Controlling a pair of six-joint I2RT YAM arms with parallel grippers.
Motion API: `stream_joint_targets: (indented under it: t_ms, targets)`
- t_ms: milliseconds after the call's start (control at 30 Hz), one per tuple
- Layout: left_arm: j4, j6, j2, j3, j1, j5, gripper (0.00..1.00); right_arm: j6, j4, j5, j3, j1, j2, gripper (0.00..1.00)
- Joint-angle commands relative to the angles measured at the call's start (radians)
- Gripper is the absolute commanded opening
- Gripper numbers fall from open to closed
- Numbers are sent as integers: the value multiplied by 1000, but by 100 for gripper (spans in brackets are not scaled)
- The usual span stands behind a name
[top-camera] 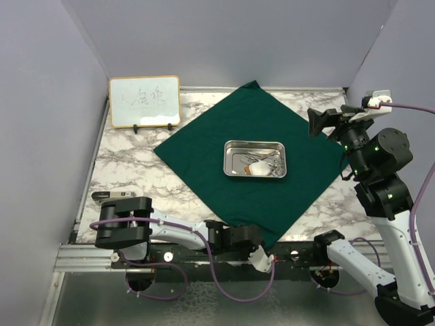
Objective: Prepare the surgical pack
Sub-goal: Pack the surgical kit at the center of the board.
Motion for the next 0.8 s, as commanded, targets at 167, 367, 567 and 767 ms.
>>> stream_joint_targets:
  t_ms: [167,367,567,767]
  targets:
    - [80,-369,-138,37,177,100,0,1,7,-6,33,-1,-8,100]
    - [141,-570,-183,59,370,302,0,6,11,-11,46,-1,-2,100]
    - [111,-610,-101,183,509,297,0,9,16,-8,41,-1,9,100]
    - [2,-601,69,399,646,380,0,9,16,-13,40,-1,23,100]
